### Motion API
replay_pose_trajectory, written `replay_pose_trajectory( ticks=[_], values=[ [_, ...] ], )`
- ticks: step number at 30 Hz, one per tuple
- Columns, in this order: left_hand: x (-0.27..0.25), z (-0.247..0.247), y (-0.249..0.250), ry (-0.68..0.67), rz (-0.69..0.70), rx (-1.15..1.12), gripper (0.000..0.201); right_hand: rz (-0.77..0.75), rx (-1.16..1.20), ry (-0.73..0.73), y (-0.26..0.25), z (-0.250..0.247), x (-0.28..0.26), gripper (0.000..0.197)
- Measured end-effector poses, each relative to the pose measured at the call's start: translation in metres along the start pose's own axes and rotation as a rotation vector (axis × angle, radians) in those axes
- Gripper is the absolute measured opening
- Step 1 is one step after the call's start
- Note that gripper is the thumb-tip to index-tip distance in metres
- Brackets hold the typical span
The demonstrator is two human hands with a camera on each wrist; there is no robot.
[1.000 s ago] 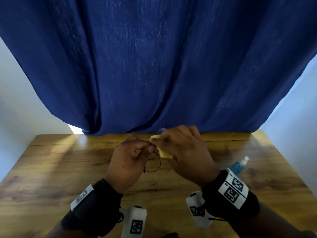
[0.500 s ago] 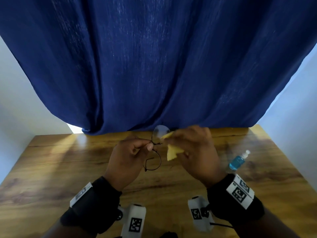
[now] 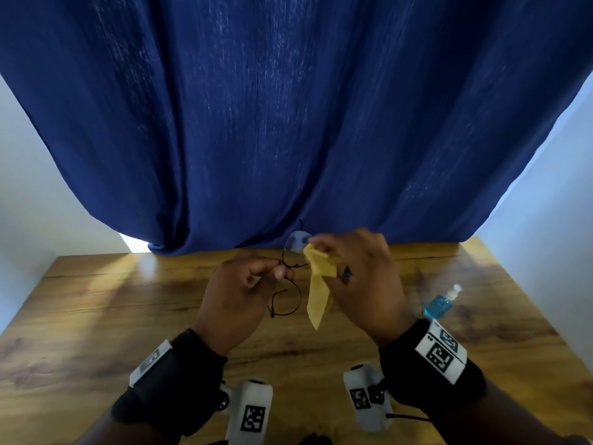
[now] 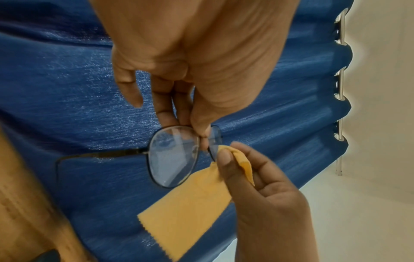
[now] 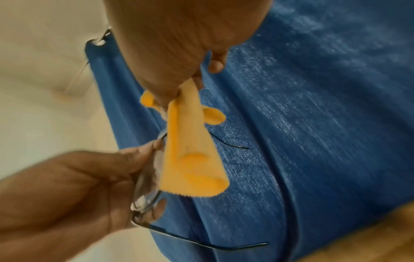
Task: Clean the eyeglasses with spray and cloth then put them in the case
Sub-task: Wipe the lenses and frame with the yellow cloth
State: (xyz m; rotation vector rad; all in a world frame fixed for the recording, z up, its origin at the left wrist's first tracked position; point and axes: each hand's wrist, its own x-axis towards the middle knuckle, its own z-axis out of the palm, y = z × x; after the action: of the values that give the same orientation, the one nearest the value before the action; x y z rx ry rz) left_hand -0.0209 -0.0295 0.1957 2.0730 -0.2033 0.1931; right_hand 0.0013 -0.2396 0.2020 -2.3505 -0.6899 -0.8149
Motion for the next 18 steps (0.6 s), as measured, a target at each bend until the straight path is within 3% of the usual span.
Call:
replay_pose_trajectory(
  ticks=[1, 5, 8, 12, 16, 18],
  values=[
    [-0.001, 0.002, 0.002, 0.008, -0.001, 0.009, 0.016, 0.013, 0.008, 0.025, 0.001, -0.001, 0.001, 0.02],
    [-0.002, 0.005, 0.006, 0.01, 0.001, 0.004, 0.014, -0.19, -0.086, -0.042, 0.003, 0.005, -0.003, 0.019],
    [-0.002, 0.01, 0.007, 0.027, 0.007, 0.01, 0.015, -0.04, -0.057, 0.086, 0.012, -0.001, 0.009, 0.022],
    [-0.001, 0.016, 0.011, 0.024, 0.006, 0.0, 0.017, -0.335, -0.143, -0.104, 0.007, -0.003, -0.002, 0.029],
    [-0.001, 0.02, 0.013, 0.026, -0.013, 0.017, 0.015, -0.136, -0.028, 0.061, 0.028, -0.01, 0.001, 0.031],
    [0.0, 0.023, 0.014, 0.026, -0.006, 0.003, 0.015, -0.195, -0.043, 0.027, 0.022, -0.006, 0.001, 0.035]
  ],
)
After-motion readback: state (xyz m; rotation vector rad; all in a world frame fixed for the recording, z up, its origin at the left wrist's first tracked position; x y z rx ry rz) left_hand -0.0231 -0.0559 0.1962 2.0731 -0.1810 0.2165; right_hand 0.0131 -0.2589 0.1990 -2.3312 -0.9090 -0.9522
